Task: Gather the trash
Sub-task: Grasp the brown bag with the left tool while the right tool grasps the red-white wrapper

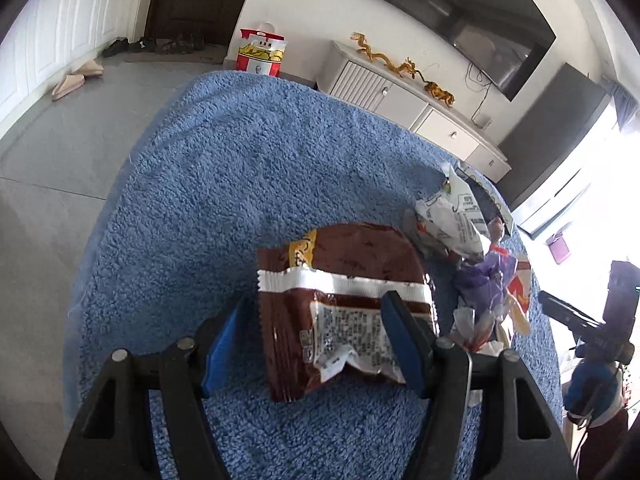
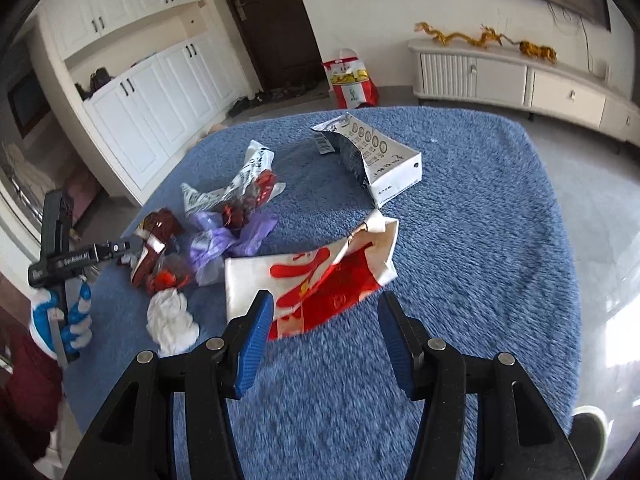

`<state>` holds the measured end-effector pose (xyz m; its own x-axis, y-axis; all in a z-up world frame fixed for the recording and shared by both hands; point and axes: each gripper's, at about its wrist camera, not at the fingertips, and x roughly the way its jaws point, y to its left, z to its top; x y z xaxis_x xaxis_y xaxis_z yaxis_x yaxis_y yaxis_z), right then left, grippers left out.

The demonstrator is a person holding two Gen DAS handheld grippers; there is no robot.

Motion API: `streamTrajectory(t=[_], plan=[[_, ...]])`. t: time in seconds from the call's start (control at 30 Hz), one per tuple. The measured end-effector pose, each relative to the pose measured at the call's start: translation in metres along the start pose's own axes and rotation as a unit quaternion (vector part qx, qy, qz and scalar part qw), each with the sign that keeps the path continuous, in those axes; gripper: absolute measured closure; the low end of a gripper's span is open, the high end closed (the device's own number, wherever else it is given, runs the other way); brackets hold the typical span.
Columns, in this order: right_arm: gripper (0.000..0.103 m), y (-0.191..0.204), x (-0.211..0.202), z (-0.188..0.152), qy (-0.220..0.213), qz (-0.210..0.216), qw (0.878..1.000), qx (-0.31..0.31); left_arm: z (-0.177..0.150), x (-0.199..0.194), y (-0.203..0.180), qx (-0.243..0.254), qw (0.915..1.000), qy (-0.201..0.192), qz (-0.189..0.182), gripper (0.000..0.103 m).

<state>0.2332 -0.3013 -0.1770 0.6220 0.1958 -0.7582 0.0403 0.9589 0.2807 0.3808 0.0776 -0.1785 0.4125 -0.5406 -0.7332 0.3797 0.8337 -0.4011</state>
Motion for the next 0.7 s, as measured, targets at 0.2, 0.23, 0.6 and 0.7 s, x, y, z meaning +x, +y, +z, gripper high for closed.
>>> streamTrajectory(t=[0.2, 0.23, 0.6, 0.7], plan=[[0.047, -0.016, 0.013, 0.001, 0.009, 0.014, 0.998, 0.058, 0.000, 0.004, 0.001, -0.007, 0.9999, -0.009, 0.001, 0.048], [0.045, -0.018, 0.014, 0.001, 0.010, 0.011, 0.998, 0.064, 0.000, 0.003, 0.003, -0.008, 0.9999, -0.009, 0.003, 0.051], [0.048, -0.033, 0.037, 0.009, 0.000, 0.049, 0.989, 0.143, -0.004, -0.012, 0.014, -0.052, 0.9981, -0.009, -0.031, 0.092], [0.063, -0.043, 0.039, 0.010, -0.009, 0.063, 0.983, 0.171, -0.007, -0.026, 0.009, -0.047, 0.9981, -0.021, -0.032, 0.095]])
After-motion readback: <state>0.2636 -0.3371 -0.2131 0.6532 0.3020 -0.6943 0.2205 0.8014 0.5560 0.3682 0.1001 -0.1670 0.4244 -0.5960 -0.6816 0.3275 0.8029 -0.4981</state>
